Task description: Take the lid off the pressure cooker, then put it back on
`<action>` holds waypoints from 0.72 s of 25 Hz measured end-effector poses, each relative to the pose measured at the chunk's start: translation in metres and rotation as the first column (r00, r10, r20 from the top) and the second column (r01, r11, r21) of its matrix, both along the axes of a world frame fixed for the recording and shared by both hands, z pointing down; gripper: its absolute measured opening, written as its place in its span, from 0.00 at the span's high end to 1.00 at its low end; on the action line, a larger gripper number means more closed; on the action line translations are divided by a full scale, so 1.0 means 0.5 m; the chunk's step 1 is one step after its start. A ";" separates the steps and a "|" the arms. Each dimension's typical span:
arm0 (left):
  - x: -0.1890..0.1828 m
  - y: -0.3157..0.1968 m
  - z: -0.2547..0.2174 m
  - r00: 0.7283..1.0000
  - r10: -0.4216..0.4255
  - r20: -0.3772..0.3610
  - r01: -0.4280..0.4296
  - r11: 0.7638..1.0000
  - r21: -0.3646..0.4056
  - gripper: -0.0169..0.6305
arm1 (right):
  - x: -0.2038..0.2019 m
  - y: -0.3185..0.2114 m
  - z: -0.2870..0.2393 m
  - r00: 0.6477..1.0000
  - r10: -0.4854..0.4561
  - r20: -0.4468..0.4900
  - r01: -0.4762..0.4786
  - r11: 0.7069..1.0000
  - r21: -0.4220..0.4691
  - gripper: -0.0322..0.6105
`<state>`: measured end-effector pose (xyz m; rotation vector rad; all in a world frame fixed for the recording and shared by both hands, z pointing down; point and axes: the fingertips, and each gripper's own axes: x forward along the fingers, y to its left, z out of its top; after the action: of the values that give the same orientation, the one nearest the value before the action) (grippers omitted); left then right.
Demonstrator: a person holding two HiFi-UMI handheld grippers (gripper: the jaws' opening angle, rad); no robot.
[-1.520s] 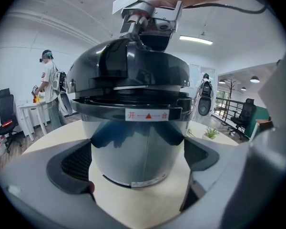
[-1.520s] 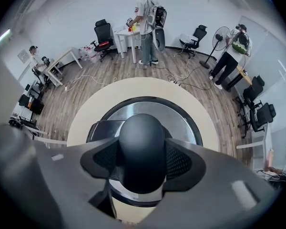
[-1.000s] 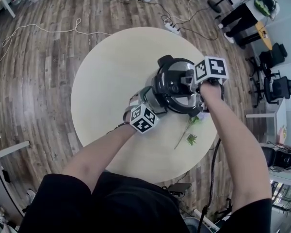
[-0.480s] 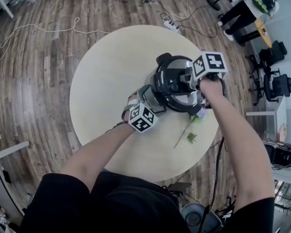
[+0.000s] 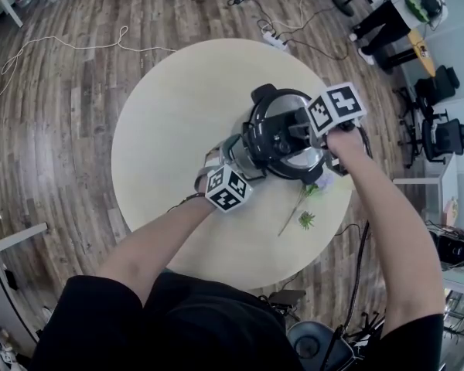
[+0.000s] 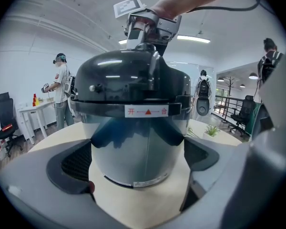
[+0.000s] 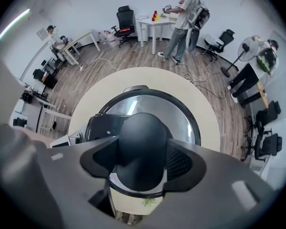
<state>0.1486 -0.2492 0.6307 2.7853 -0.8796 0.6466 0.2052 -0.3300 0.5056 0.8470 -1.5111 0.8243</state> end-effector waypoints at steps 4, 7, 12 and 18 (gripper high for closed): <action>0.002 -0.001 0.000 1.000 0.000 0.001 0.000 1.000 0.004 0.07 | -0.005 0.006 -0.002 0.987 -0.160 -0.002 0.160 0.987 0.003 0.50; 0.000 0.001 0.004 1.000 0.004 0.013 -0.004 1.000 0.008 0.07 | -0.009 0.011 0.000 0.965 -0.261 -0.006 0.261 0.965 0.002 0.50; -0.002 -0.002 0.005 1.000 0.008 0.025 -0.008 1.000 0.010 0.07 | -0.010 0.007 0.000 0.964 -0.265 -0.006 0.265 0.964 0.006 0.50; -0.018 0.006 0.004 0.999 0.034 0.014 -0.033 0.997 -0.067 0.16 | -0.003 0.009 -0.004 0.983 -0.166 0.072 0.158 0.981 0.110 0.50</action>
<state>0.1398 -0.2461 0.6326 2.7447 -0.8002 0.6898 0.2035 -0.3254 0.5038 0.7623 -1.6828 0.6714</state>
